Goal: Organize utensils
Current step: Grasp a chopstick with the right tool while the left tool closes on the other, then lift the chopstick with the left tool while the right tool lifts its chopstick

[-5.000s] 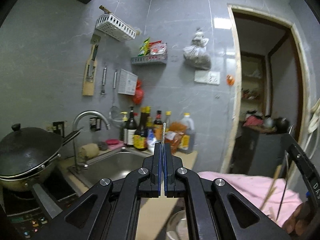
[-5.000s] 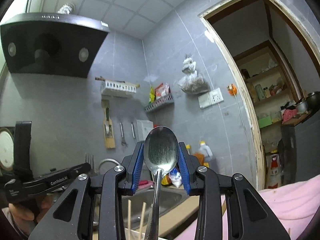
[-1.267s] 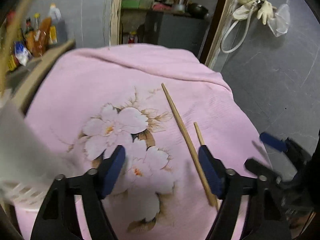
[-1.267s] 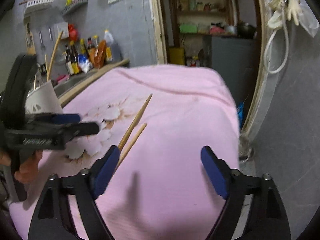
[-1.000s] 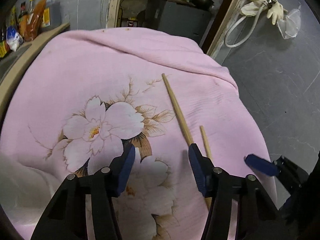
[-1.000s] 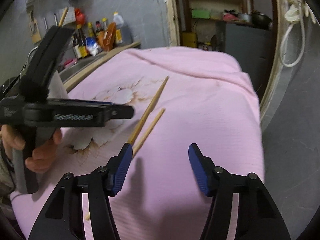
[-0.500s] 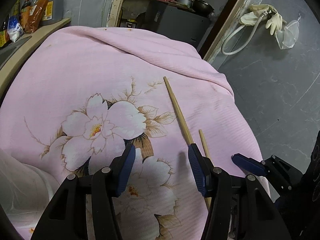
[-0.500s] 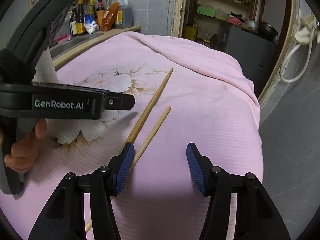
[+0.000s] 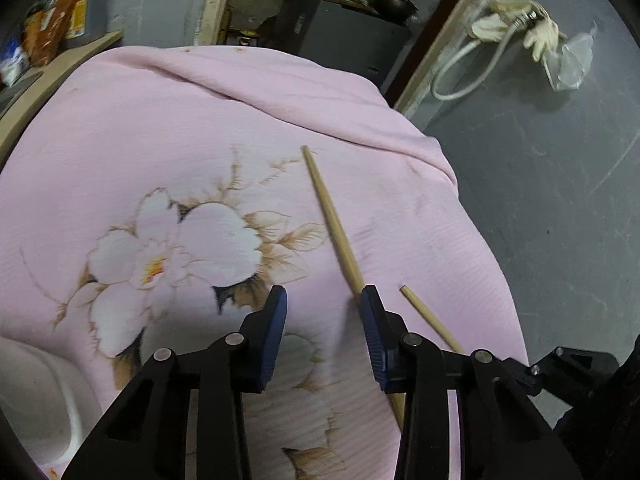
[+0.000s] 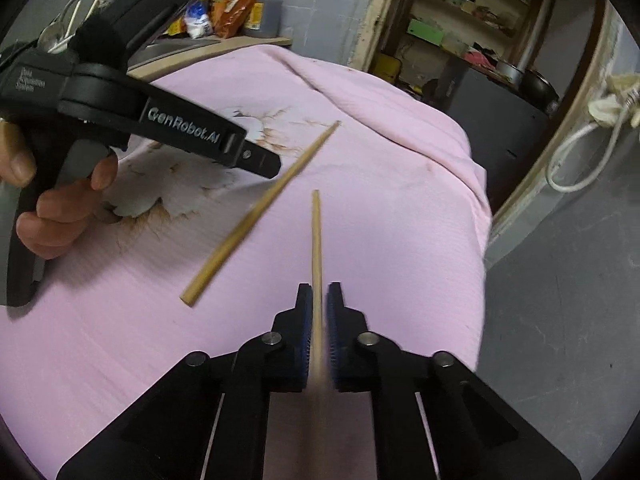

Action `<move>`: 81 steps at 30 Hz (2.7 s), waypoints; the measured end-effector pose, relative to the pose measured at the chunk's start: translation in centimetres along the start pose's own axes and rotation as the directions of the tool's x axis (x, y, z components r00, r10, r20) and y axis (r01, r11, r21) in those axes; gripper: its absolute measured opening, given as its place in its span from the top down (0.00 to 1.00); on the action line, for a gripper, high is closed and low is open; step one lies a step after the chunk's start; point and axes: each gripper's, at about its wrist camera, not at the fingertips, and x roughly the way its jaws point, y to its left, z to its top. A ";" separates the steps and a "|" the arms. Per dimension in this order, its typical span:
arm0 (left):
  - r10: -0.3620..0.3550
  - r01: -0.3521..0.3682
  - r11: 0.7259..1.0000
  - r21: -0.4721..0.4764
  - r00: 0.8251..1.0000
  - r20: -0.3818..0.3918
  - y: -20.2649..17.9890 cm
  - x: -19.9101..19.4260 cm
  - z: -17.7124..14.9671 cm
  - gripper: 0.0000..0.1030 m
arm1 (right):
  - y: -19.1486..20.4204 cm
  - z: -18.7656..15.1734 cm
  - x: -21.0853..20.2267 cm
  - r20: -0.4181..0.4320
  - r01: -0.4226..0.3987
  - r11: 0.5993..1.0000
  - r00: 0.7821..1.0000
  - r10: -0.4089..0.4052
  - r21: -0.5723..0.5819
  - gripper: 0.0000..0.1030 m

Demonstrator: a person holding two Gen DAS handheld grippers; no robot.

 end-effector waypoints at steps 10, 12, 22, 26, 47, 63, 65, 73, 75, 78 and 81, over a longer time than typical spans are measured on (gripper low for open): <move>0.080 -0.074 0.993 0.092 0.995 -0.065 -2.9 1.3 0.1 0.92 | -1.7 -0.1 -0.1 0.045 0.000 0.994 0.999 -0.005 0.110 0.99; 0.094 -0.085 0.991 0.105 0.992 -0.080 -2.9 1.0 -0.3 0.92 | -2.0 -0.3 -0.2 0.044 -0.014 0.992 0.999 0.008 0.122 0.99; 0.072 -0.050 0.990 0.134 0.983 -0.166 -1.7 -3.2 -4.6 0.93 | -2.5 -0.6 -0.5 0.009 -0.088 0.986 0.996 0.088 0.141 0.95; 0.075 -0.043 0.985 0.168 0.979 -0.191 -1.9 -3.1 -4.3 0.91 | -2.6 0.6 0.4 -0.013 -0.104 0.985 0.994 0.107 0.135 0.91; 0.047 -0.022 0.988 0.152 0.986 -0.160 -2.1 -2.5 -3.6 0.96 | -3.1 2.4 1.5 0.009 -0.222 0.944 0.974 0.227 0.242 0.97; 0.085 -0.182 0.973 0.144 0.857 0.508 -3.9 -14.3 -7.8 0.96 | 1.4 0.6 -8.4 0.587 -0.266 0.953 0.798 0.134 0.144 0.97; 0.099 -0.220 0.966 0.137 0.801 0.590 -4.2 -15.7 -8.2 0.96 | 2.2 0.9 -9.6 0.640 -0.241 0.964 0.760 0.113 0.115 0.97; 0.122 -0.257 0.965 0.057 0.630 0.767 -3.2 -20.9 -8.7 0.96 | 4.9 3.9 -13.7 0.806 -0.211 0.977 0.583 0.104 0.027 0.97; 0.135 -0.271 0.962 0.037 0.588 0.798 -2.4 -22.6 -8.8 0.96 | 5.3 4.8 -14.2 0.827 -0.225 0.974 0.551 0.113 0.017 0.97; 0.160 -0.292 0.956 0.002 0.529 0.834 -1.4 -25.0 -8.8 0.96 | 5.7 6.4 -14.9 0.861 -0.260 0.966 0.491 0.131 0.001 0.97; 0.194 -0.309 0.950 -0.043 0.475 0.858 0.2 -27.2 -8.5 0.96 | 6.0 8.5 -15.0 0.885 -0.312 0.950 0.438 0.158 -0.015 0.97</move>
